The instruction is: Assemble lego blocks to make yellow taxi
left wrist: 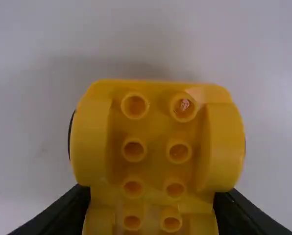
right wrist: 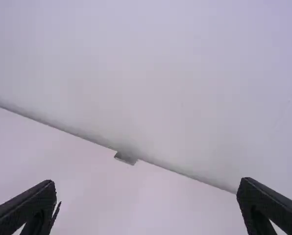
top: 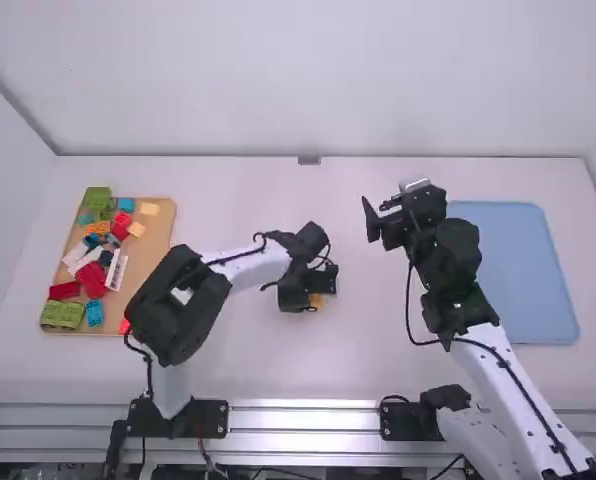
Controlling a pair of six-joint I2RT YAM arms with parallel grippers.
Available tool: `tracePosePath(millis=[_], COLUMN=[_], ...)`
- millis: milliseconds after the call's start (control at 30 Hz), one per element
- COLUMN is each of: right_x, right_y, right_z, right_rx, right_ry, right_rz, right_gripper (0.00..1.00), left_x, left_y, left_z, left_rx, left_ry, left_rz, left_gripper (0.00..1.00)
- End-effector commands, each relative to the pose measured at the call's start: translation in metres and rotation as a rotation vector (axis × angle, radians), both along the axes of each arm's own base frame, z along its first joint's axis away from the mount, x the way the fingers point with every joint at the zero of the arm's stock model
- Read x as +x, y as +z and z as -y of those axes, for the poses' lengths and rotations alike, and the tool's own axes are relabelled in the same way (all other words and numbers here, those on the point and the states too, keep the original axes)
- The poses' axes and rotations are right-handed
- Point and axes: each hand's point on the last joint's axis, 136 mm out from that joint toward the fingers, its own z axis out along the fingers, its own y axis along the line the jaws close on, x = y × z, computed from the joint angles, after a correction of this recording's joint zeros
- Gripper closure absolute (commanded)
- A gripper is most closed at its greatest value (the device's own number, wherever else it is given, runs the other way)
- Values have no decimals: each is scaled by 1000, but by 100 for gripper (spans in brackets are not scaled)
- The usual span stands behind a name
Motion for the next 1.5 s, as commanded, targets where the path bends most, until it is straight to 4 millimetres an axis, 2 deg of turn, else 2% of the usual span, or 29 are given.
tracePosePath(millis=[0, 33, 67, 100, 133, 167, 300, 400, 567, 600, 633, 700, 767, 833, 900, 933, 1000, 1033, 1067, 1100, 1133, 1200, 1333, 1467], right_x=[2, 2, 2, 2, 2, 2, 2, 3, 3, 3, 3, 3, 3, 3, 3, 3, 3, 3, 3, 3, 3, 3, 3, 3], right_y=[20, 20, 20, 20, 20, 20, 20, 21, 23, 23, 23, 24, 24, 24, 24, 24, 24, 24, 24, 24, 24, 24, 24, 24], right_z=[0, 0, 0, 0, 0, 0, 0, 0, 0, 0, 0, 0, 0, 1, 1, 0, 0, 0, 0, 1, 1, 0, 0, 0], right_rx=[14, 13, 14, 14, 14, 13, 14, 15, 17, 16, 17, 18, 17, 17, 17, 17, 15, 14, 14, 14, 14, 15, 15, 18], right_ry=[-5, -5, -5, -5, -5, -5, -5, -5, -5, -5, -4, -5, -5, -6, -6, -6, -5, -5, -5, -7, -6, -5, -5, -5], right_rz=[37, 37, 37, 37, 37, 37, 38, 42, 48, 49, 50, 52, 53, 53, 53, 53, 55, 54, 54, 54, 54, 54, 54, 53], right_gripper=[2, 2, 2, 2, 2, 2, 2, 2, 2, 2, 2, 2, 2, 2, 2, 2, 2, 2, 2, 2, 2, 2, 2, 2], left_x=[-3, -2, -2, -2, -1, 3, 9, 11, 16, 23, 24, 41, 54, 90, 111, 126, 137, 146, 149, 152, 152, 159, 163, 157], left_y=[-7, -8, -8, -8, -8, -7, -5, 6, 43, 55, 57, 81, 92, 114, 126, 137, 146, 154, 156, 161, 162, 170, 178, 174], left_z=[-6, -5, -5, -5, -6, -8, -15, -6, -2, -5, -6, -16, -26, -57, -86, -117, -150, -185, -199, -229, -235, -272, -312, -351], left_rx=[17, 15, 13, 14, 19, 35, 76, 41, -20, -31, -32, -61, -69, -84, -78, -68, -56, -39, -36, -35, -36, -84, -234, -329], left_ry=[23, 29, 28, 28, 29, 32, 43, 34, 1, 18, 23, 113, 202, 469, 675, 883, 1086, 1259, 1326, 1445, 1466, 1605, 1758, 1879], left_rz=[-15, -13, -12, -11, -6, 11, 44, 27, -4, 14, 17, 60, 95, 189, 251, 306, 354, 410, 430, 456, 460, 482, 420, 341], left_gripper=[37, 29, 24, 23, 17, 1, 1, 1, 1, 2, 1, 1, 1, 1, 1, 1, 1, 1, 1, 1, 1, 1, 1, 1])
